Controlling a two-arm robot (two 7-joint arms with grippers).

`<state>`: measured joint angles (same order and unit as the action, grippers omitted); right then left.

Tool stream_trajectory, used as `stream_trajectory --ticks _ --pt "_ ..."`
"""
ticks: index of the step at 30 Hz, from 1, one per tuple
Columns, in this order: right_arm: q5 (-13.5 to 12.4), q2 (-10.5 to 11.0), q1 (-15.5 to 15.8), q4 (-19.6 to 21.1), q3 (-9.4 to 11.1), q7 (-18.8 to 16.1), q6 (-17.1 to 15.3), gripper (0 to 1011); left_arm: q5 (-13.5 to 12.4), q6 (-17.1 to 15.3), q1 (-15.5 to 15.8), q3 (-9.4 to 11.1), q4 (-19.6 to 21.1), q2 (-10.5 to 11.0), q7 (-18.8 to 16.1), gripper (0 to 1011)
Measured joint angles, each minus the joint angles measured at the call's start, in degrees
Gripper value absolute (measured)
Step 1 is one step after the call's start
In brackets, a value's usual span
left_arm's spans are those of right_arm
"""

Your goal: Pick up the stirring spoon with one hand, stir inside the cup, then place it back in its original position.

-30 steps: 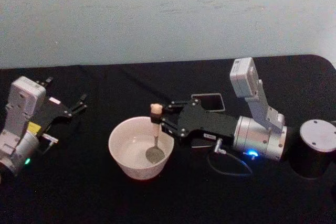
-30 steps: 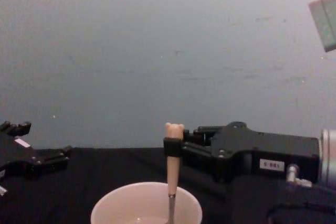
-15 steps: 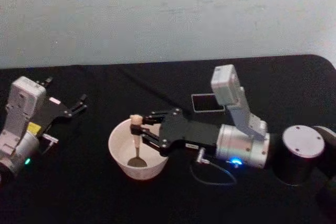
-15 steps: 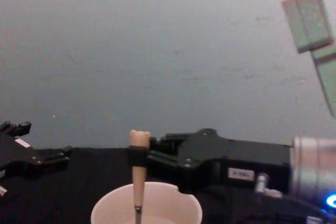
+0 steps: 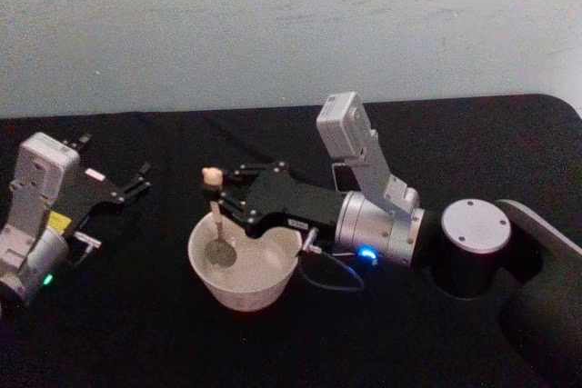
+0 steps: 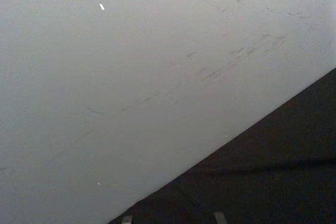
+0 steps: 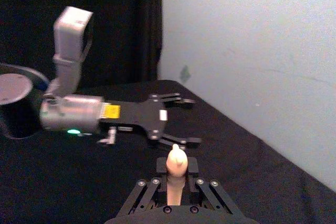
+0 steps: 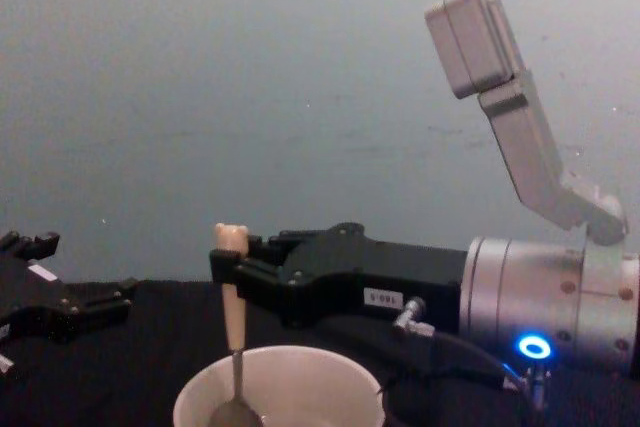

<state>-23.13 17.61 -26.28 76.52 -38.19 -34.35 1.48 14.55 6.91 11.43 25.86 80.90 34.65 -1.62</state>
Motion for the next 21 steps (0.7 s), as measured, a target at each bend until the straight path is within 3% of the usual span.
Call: stream_trajectory --ticks 9,21 --pt "0.86 0.36 -0.31 -0.86 2.03 0.87 -0.09 218 0.0 0.0 0.0 0.0 0.0 0.0 0.0 1001" --pt "-2.59 5.79 4.34 5.69 4.95 -1.47 -1.99 218 0.0 0.0 0.0 0.0 0.0 0.0 0.0 1001"
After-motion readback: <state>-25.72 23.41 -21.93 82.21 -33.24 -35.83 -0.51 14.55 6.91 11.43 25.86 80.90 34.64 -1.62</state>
